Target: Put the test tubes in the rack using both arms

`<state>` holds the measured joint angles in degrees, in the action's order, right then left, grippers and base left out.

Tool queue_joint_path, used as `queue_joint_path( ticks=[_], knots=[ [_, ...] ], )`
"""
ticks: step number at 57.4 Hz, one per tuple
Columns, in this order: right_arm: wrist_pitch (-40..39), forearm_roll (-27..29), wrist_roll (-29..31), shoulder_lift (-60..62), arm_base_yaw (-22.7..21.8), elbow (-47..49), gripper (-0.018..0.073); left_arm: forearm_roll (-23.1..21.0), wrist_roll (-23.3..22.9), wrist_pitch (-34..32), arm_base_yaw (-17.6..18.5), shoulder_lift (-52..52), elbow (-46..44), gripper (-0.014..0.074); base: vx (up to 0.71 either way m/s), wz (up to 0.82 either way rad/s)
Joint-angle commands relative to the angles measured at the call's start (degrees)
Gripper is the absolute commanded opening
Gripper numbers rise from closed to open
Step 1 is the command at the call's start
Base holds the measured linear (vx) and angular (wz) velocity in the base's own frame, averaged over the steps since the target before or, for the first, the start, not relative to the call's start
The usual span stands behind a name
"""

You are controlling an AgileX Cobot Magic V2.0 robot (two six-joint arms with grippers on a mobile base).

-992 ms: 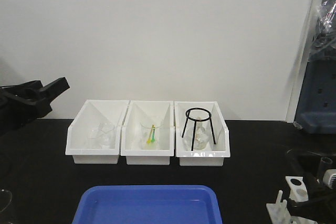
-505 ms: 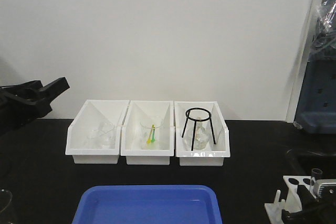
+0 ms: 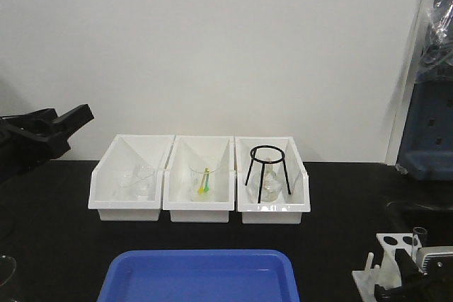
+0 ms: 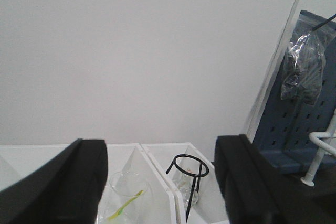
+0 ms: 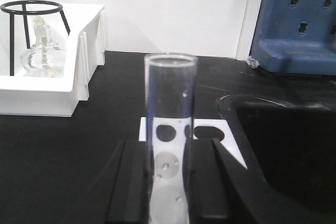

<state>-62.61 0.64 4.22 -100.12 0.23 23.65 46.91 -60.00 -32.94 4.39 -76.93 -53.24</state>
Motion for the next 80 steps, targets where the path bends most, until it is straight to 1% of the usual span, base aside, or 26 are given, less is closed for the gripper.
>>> queue_joint_path(
  ticks=[1, 7, 15, 19, 25, 29, 35, 38, 42, 46, 54, 56, 61, 71, 80],
  knots=[
    [-4.45, -0.64, 0.60, 1.34, -0.23, 1.14, 0.0117, -2.04, -0.01, -3.13, -0.01, 1.85, -1.95, 0.0543, 0.00, 0.00],
    [-4.94, -0.64, 0.94, 1.34, -0.23, 1.14, 0.0232, -2.04, -0.01, -3.13, -0.01, 1.85, -1.95, 0.0543, 0.00, 0.00],
    [-5.52, -0.64, 0.94, 1.34, -0.25, 1.14, 0.0442, -2.04, -0.01, -3.13, -0.01, 1.85, -1.95, 0.0543, 0.00, 0.00],
    [-6.54, -0.64, 0.94, 1.49, -0.25, 1.14, 0.0525, -2.04, -0.01, -3.13, -0.01, 1.85, -1.95, 0.0543, 0.00, 0.00],
    [-6.80, -0.64, 1.40, 2.86, -0.25, 1.14, 0.0598, -2.04, -0.01, -3.13, -0.01, 1.85, -1.95, 0.0543, 0.00, 0.00],
    [-6.37, -0.64, 2.36, 5.05, -0.25, 1.14, 0.0606, -2.04, -0.01, -3.13, -0.01, 1.85, -1.95, 0.0543, 0.00, 0.00],
    [-4.86, -0.64, 3.81, 10.11, -0.25, 1.14, 0.0591, -2.04, -0.01, -3.13, -0.01, 1.85, -1.95, 0.0543, 0.00, 0.00],
    [-3.16, -0.64, 3.88, 13.35, -0.25, 1.14, 0.0581, -2.04, -0.01, -3.13, -0.01, 1.85, -1.95, 0.0543, 0.00, 0.00],
    [2.02, -0.64, 3.88, 19.11, -0.25, 1.52, 0.0569, -2.04, -0.01, -3.13, -0.01, 1.85, -1.95, 0.0543, 0.00, 0.00],
    [11.37, -0.64, 3.88, 25.83, -0.25, 2.85, 0.0561, -2.04, -0.01, -3.13, -0.01, 1.85, -1.95, 0.0543, 0.00, 0.00],
    [38.43, -1.52, 3.88, 39.98, -0.25, 9.53, 0.0560, -2.04, -0.01, -3.13, -0.01, 1.85, -1.95, 0.0543, 0.00, 0.00],
    [43.51, -1.52, 3.88, 42.81, -0.25, 11.19, 0.0560, -2.04, -0.01, -3.13, -0.01, 1.85, -1.95, 0.0543, 0.00, 0.00],
    [51.35, -1.34, 3.88, 48.61, -0.25, 13.74, 0.0560, -2.04, -0.01, -3.13, -0.01, 1.85, -1.95, 0.0543, 0.00, 0.00],
    [58.46, -0.28, 3.88, 56.29, -0.23, 13.79, 0.0560, -2.04, -0.01, -3.13, -0.01, 1.85, -1.95, 0.0543, 0.00, 0.00],
    [60.16, -0.64, 3.96, 59.37, -0.25, 13.79, 0.0560, -2.04, -0.01, -3.13, -0.01, 1.85, -1.95, 0.0543, 0.00, 0.00]
  ],
)
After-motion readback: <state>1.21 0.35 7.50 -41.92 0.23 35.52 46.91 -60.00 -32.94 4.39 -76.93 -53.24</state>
